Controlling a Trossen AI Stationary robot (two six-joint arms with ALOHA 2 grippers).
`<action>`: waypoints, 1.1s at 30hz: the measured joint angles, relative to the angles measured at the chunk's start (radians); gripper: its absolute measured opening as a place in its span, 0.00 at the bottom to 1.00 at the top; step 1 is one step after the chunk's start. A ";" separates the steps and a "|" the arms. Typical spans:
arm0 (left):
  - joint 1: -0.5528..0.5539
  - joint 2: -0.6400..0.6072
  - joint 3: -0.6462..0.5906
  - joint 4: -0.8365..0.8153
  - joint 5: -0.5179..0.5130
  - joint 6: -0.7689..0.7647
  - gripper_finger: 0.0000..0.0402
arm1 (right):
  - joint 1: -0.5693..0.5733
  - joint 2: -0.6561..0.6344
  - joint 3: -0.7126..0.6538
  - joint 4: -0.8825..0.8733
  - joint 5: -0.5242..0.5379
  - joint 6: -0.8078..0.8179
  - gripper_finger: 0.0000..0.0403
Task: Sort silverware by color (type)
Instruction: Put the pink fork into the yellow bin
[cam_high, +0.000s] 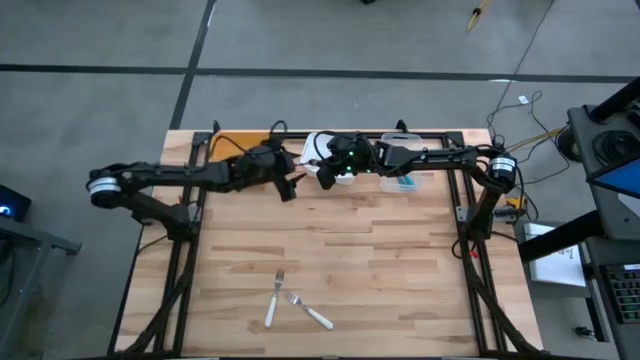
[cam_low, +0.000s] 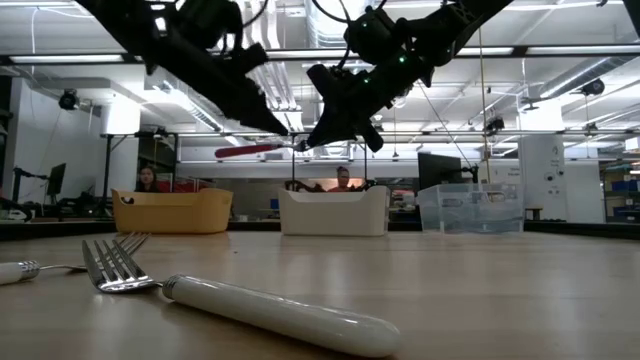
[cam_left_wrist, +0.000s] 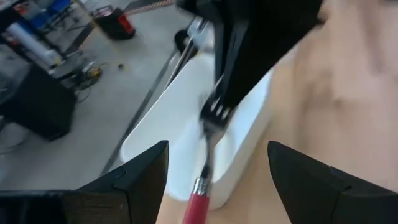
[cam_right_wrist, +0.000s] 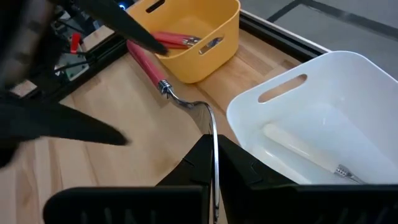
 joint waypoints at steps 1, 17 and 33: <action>-0.002 0.018 0.000 0.007 -0.029 0.014 0.63 | 0.000 0.000 0.000 0.000 0.000 0.000 0.02; -0.012 0.112 0.000 0.015 -0.184 0.121 0.37 | 0.000 0.000 0.000 -0.001 0.000 0.053 0.02; -0.004 0.084 0.002 -0.087 -0.162 -0.076 0.06 | -0.003 -0.003 0.002 0.023 0.012 0.064 0.10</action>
